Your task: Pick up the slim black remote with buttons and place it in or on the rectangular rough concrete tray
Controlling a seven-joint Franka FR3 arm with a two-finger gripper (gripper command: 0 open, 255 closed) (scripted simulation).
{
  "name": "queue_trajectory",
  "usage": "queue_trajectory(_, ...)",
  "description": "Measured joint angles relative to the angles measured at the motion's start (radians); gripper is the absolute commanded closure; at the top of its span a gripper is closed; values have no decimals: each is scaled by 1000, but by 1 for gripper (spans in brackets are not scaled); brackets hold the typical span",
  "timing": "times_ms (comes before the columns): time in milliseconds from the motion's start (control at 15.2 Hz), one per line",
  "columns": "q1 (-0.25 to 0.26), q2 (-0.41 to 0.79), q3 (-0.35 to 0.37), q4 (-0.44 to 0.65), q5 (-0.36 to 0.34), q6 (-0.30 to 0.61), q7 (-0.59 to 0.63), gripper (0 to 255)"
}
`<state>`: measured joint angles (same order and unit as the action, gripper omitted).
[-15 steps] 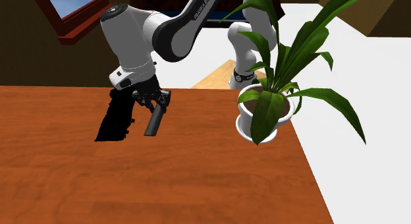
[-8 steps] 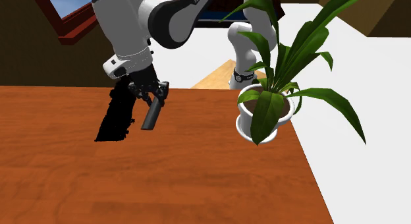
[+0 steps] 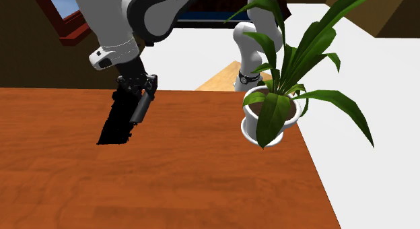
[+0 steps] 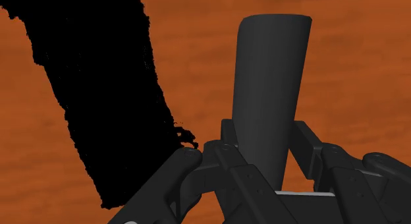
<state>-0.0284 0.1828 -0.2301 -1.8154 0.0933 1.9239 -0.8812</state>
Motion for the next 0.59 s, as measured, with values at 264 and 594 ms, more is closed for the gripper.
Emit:
queue_trajectory(264,-59,68,-33,93,16,-33,-91,255)
queue_trajectory(594,-138,179,-61,232,47,-72,-196,255)
